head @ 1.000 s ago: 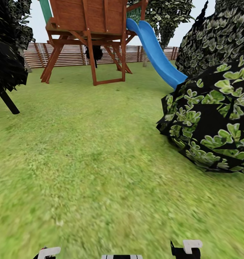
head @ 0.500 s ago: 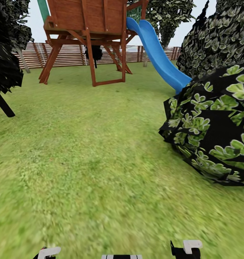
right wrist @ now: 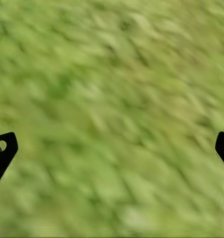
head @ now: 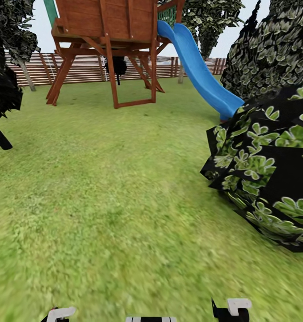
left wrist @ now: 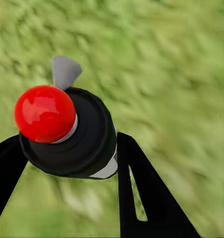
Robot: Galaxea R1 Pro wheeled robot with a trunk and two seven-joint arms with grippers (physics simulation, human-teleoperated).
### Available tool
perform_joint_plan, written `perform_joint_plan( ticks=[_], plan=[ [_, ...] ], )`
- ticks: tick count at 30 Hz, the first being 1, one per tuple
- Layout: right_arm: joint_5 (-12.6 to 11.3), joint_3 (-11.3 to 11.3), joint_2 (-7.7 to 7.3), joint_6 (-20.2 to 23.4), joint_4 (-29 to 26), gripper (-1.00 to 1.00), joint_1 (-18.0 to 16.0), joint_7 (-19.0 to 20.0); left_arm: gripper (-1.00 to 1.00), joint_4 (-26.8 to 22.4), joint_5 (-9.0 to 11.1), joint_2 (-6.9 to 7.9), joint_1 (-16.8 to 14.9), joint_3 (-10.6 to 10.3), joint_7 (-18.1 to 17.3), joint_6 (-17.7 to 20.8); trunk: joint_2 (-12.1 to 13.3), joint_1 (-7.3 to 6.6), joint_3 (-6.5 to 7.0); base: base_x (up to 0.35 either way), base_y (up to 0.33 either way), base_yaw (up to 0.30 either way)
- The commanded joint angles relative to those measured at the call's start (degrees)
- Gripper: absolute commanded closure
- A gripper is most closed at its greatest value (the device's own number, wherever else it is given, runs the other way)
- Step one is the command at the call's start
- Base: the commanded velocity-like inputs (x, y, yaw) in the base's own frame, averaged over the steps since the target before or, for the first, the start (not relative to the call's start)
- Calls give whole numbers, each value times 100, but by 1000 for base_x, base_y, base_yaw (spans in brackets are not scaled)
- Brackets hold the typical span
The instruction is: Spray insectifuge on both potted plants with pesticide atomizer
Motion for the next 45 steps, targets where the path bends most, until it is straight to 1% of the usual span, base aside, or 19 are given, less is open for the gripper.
perform_joint_plan(
  ticks=[1, 17, 45],
  plan=[
    [-34, 51, -1, -9, 0, -100, 1, -24, 100, 9, -60, -2, -6, 36, 14, -29, -1, 2, -4, 335, 0, 0],
    [-27, 51, 5, -9, 0, -100, -1, -24, 100, 11, -60, -2, -6, 36, 11, -29, -1, 2, -4, 335, 10, 0],
    [-26, 51, -3, -9, 0, -100, -2, -24, 100, 10, -60, -2, -6, 37, 11, -29, -1, 2, -4, 335, 96, 0]
  ],
)
